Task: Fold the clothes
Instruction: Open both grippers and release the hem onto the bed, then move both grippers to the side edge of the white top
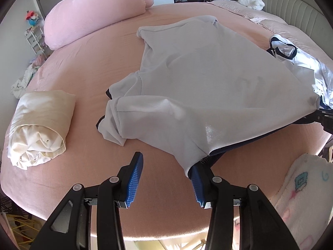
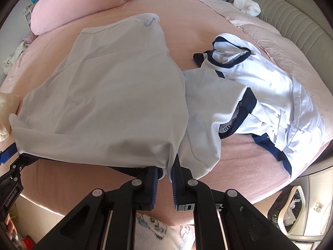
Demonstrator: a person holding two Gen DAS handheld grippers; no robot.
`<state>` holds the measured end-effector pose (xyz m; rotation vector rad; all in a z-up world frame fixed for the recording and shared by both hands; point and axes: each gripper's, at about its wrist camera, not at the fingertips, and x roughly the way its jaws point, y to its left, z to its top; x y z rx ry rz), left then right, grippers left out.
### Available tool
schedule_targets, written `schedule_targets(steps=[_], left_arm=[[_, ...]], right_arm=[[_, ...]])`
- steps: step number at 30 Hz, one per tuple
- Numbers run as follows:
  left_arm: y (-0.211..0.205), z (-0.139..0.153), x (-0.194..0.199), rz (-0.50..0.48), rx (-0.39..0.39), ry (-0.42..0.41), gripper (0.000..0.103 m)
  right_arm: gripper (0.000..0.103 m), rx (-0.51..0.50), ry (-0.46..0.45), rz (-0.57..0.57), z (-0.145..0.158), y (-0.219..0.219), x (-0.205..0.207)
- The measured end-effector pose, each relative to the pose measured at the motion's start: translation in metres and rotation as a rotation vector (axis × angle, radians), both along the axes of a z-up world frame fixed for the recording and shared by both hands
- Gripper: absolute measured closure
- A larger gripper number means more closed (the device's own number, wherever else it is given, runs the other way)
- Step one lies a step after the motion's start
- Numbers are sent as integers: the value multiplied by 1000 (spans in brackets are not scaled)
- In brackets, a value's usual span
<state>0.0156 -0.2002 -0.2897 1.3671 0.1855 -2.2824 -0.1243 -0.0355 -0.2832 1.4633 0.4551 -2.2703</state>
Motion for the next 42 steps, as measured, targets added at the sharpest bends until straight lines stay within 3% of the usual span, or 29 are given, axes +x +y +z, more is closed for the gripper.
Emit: schedule_targets(steps=[10,13,16,19,22,25,27,31,33,38,42], left_arm=[[11,-12,4,14,-14,-18,59],[11,-12,5,26,18,-3,59],[9,-16,9,27,35,39,59],[-1,-23,20,67,114,126,58],[-5,-20,24,91,161,164,54],[-6,-17,23,105,191,170,52],[-10,-11,26,118,235,186,52],[-14,0,45,149,369,273,46],[-13,8,54,164,379,290,42],[-9,22,68,179,324,292,42],[-9,20,71,191,287,272,42]], right_arm=[[94,15,-58,8,-21,9,6],[94,17,-54,13,-22,10,9],[94,-9,-54,14,-24,14,8],[94,-40,-54,18,-32,18,5],[94,-60,-44,30,-34,22,6],[85,-75,-51,69,-31,21,8],[70,-100,-79,78,-27,23,8],[54,-205,-154,48,-15,39,13],[42,-232,-170,41,-8,45,18],[42,-274,-136,36,13,61,29],[41,-231,-78,35,24,61,30]])
